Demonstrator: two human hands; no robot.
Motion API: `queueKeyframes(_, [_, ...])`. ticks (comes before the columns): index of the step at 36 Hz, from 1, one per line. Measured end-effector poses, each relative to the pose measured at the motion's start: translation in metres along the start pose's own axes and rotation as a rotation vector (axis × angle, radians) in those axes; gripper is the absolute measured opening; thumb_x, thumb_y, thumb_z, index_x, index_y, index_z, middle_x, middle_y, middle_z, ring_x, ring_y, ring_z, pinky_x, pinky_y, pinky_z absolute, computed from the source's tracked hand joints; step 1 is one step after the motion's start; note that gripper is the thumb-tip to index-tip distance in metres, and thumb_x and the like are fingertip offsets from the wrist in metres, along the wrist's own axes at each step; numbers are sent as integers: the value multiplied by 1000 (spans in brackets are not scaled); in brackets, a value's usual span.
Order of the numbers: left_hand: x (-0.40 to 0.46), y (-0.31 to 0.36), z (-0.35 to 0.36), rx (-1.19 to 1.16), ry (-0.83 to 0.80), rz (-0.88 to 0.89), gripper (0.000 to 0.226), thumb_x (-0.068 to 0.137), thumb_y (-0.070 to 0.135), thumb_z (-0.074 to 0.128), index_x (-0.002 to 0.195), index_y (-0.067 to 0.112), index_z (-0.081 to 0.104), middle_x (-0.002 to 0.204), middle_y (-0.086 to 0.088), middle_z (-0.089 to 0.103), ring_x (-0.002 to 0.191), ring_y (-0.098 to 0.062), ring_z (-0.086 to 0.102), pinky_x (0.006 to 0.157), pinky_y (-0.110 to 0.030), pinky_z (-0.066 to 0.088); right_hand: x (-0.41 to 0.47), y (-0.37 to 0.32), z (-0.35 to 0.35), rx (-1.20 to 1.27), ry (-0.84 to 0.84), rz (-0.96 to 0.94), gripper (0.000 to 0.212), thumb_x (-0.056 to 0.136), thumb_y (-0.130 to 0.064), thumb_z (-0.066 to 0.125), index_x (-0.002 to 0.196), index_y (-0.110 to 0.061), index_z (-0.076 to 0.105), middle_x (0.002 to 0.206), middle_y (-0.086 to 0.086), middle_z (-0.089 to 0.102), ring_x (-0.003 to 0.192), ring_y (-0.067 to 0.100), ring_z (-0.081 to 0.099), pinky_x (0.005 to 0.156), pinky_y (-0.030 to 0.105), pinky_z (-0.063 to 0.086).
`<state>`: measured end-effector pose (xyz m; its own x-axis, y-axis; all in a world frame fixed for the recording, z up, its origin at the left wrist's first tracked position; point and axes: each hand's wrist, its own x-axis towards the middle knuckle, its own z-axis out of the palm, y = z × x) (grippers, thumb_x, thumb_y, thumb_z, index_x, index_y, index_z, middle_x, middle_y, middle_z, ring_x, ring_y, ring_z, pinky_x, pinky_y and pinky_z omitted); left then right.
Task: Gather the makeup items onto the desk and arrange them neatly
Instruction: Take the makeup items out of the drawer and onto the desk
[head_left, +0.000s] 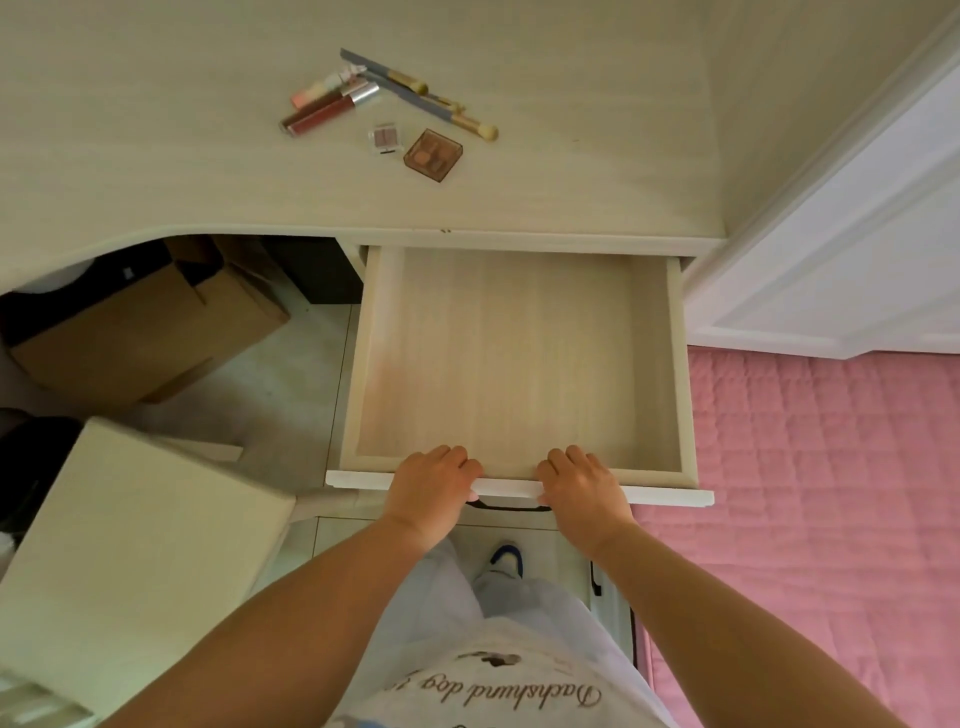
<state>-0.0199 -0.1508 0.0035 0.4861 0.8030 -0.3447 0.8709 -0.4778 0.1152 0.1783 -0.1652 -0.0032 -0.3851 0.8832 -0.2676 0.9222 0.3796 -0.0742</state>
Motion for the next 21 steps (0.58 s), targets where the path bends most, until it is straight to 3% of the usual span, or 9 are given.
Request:
queueKeyframes(11, [45, -20, -31, -54, 51, -12, 30, 47, 28, 91, 65, 23, 68, 60, 8, 57, 50, -13, 55, 39, -19, 33, 47, 24, -16, 18, 106, 121, 40, 28, -8, 91, 55, -14, 63, 55, -2, 54, 50, 16, 52, 43, 23, 45])
queueKeyframes(21, [88, -48, -50, 29, 2, 84, 37, 42, 37, 92, 64, 25, 65, 62, 9, 56, 51, -10, 54, 40, -20, 22, 84, 34, -25, 13, 144, 169, 38, 31, -10, 91, 60, -14, 65, 58, -1, 56, 52, 18, 54, 44, 27, 47])
